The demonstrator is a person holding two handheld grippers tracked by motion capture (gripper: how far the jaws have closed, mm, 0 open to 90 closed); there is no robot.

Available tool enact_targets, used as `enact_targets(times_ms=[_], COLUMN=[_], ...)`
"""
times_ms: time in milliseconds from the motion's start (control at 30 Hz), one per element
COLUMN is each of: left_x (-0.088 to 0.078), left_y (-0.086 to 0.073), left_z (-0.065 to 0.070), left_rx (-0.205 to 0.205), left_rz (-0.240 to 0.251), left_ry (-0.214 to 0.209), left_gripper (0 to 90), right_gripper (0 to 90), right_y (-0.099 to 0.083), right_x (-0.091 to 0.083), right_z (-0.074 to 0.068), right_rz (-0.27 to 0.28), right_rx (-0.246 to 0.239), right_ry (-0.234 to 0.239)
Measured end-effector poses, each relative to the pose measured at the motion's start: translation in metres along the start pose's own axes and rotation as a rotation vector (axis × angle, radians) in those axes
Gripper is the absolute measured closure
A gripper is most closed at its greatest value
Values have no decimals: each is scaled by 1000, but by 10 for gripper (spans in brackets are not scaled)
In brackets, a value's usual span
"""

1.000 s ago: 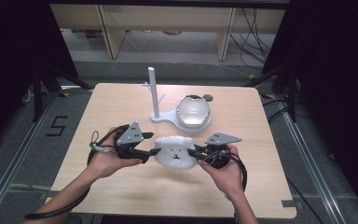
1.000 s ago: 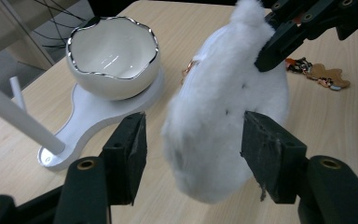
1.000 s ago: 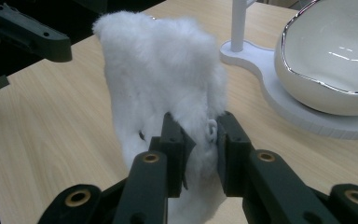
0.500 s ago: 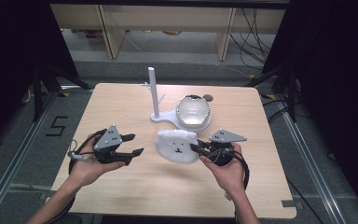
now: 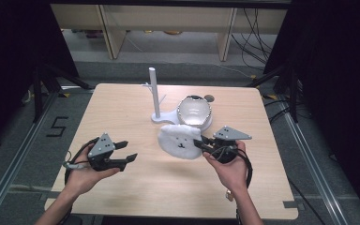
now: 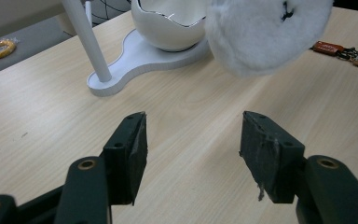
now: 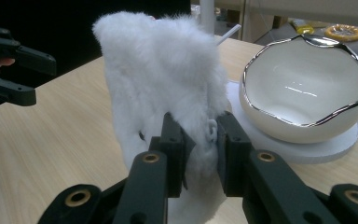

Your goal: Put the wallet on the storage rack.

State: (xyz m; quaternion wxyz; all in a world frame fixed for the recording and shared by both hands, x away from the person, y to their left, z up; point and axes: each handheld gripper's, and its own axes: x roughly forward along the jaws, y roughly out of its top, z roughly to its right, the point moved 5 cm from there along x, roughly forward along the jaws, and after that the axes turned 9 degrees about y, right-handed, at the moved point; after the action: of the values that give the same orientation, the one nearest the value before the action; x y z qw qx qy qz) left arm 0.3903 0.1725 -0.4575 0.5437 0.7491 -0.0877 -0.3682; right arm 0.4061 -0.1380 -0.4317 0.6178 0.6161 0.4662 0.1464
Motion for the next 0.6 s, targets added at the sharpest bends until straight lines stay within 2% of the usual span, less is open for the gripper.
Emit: enact_targets(times_ms=[33, 67, 200, 233, 267, 367, 400, 433, 467, 500, 533, 600], left_x=[0, 0, 0, 0, 0, 1, 2, 1, 1, 1, 2, 1], left_y=[-3, -5, -12, -14, -16, -23, -25, -27, -30, -30, -33, -34], left_z=[-1, -2, -6, -6, -7, -8, -8, -8, -8, -8, -9, -10], left_rx=[-15, -28, -50, -54, -55, -75, -83, -94, -102, -102, -111, -110], left_rz=[6, 17, 28, 28, 23, 22, 27, 19, 18, 18, 23, 16], left_ry=[9, 12, 29, 32, 38, 45, 40, 51, 54, 54, 51, 58], left_gripper=[406, 406, 404, 404, 404, 404, 403, 403, 402, 402, 402, 401], right_gripper=[761, 761, 761, 761, 761, 761, 761, 761, 761, 761, 762, 761], right_y=[0, 1, 3, 5, 5, 6, 6, 7, 8, 8, 9, 10], right_x=[-2, -1, -4, -4, -4, -5, -5, -4, -5, -5, -5, -5], right_z=[1, 0, 4, 8, 7, 9, 10, 11, 13, 13, 12, 12], right_rz=[-9, 8, 13, 19, 15, 28, 16, 25, 33, 33, 43, 38], right_rx=[-6, 7, 4, -40, -4, 1, 5, -3, -23, -23, 12, 14], right_ry=[-16, -4, -24, -36, -28, -42, -41, -27, -53, -53, -52, -42])
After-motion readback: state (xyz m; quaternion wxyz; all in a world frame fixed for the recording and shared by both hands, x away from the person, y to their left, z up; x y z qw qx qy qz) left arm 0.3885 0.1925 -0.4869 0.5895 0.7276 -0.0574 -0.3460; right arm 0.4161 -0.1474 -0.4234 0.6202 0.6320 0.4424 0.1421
